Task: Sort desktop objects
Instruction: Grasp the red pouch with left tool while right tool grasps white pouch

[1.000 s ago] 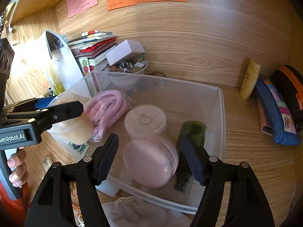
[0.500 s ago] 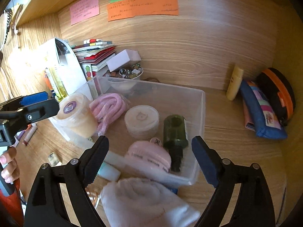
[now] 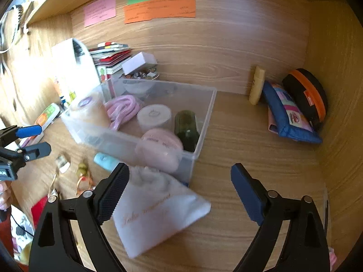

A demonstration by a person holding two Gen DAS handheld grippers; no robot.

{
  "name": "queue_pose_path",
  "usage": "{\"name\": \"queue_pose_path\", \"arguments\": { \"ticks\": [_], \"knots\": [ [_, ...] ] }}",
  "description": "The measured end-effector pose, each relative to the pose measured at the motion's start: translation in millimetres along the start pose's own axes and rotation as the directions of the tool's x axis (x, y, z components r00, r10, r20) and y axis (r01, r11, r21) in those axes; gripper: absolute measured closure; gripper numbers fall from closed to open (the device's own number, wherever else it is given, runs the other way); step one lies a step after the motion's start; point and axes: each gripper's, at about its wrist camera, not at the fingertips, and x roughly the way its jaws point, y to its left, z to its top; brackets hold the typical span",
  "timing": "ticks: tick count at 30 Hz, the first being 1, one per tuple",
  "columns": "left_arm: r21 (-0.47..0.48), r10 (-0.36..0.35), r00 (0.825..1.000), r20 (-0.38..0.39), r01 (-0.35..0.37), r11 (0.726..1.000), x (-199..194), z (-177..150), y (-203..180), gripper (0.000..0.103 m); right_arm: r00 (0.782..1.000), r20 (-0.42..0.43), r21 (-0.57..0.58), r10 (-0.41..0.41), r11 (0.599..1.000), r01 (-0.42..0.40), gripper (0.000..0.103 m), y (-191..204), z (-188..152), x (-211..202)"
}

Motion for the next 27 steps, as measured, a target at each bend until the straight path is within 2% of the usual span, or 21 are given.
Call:
{"name": "queue_pose_path", "arguments": {
  "ticks": [2, 5, 9, 17, 22, 27],
  "knots": [
    [0.007, 0.005, 0.999, -0.037, -0.004, 1.000, 1, -13, 0, 0.011, 1.000, 0.000, -0.018, 0.022, 1.000, -0.022, 0.000, 5, -7, -2],
    [0.012, -0.004, 0.997, -0.083, 0.005, 1.000, 3, -30, -1, 0.011, 0.998, -0.020, -0.054, 0.053, 0.997, -0.054, 0.000, 14, -13, 1],
    [0.030, -0.005, 0.993, -0.118, 0.009, 1.000, 2, -48, -5, 0.011, 0.996, -0.070, -0.097, 0.055, 0.993, -0.062, 0.000, 25, -20, 13],
    [0.049, -0.063, 0.989, -0.137, 0.070, 0.996, -2, -69, -22, 0.011, 0.982, -0.187, -0.076, 0.035, 0.996, -0.050, 0.000, 26, -36, 41],
    [0.075, -0.093, 0.982, -0.164, 0.106, 0.992, 2, -73, -32, 0.011, 0.967, -0.242, -0.061, 0.077, 0.994, -0.094, 0.000, 26, -34, 51],
    [0.118, -0.070, 0.984, -0.165, 0.090, 0.989, 4, -78, -40, 0.006, 0.966, -0.257, -0.125, 0.026, 0.990, -0.060, 0.003, 36, -35, 55]
  ]
}}
